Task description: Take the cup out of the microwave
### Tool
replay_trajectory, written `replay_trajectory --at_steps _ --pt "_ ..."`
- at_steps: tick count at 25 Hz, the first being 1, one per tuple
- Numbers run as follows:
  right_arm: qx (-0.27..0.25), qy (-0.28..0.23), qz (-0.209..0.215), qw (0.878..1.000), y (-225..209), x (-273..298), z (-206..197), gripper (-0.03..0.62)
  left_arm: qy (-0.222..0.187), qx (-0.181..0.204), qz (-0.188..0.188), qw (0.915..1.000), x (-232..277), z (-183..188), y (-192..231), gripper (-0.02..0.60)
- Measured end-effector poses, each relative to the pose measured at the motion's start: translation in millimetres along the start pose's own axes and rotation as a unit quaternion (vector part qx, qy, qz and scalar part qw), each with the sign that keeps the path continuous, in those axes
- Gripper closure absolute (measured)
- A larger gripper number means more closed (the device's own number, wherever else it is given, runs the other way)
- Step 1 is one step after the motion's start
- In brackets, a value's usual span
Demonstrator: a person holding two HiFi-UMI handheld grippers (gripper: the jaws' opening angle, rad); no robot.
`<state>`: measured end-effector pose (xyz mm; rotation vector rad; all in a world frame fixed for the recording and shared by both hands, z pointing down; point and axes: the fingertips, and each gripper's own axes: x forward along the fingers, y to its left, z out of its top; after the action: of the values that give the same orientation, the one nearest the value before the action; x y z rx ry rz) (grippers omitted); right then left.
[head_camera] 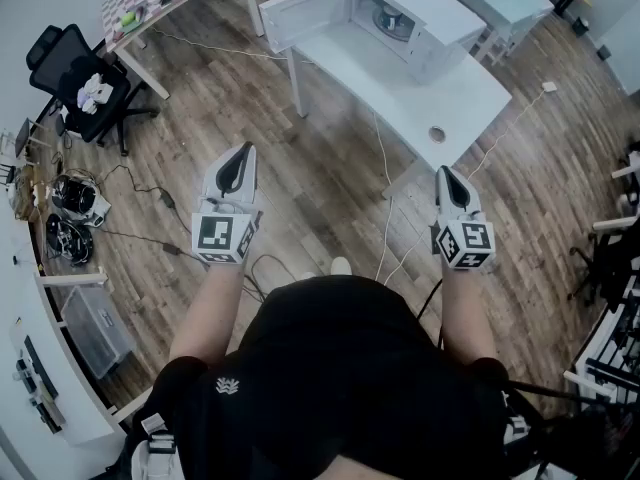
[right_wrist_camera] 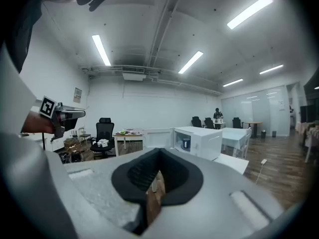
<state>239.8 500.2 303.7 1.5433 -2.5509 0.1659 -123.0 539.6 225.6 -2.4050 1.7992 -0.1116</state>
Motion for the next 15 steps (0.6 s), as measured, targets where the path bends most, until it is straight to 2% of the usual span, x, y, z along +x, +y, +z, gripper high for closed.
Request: replay_trajectory --at_steps 7,11,15 --pt "-0.007 -0.004 -0.006 1.0 -29 15 -8 0.594 0.003 0.01 -0.003 0.9999 27 0 -16 0.581" --pt "0.002 -0.013 0.019 1.0 -40 25 -11 0.594 -0.005 0.023 -0.006 0.9997 44 3 -31 0.581" --pt "0.01 -0.011 0.023 1.0 -51 39 -19 0.594 -0.002 0.027 0.002 0.9996 58 -1 -36 0.581"
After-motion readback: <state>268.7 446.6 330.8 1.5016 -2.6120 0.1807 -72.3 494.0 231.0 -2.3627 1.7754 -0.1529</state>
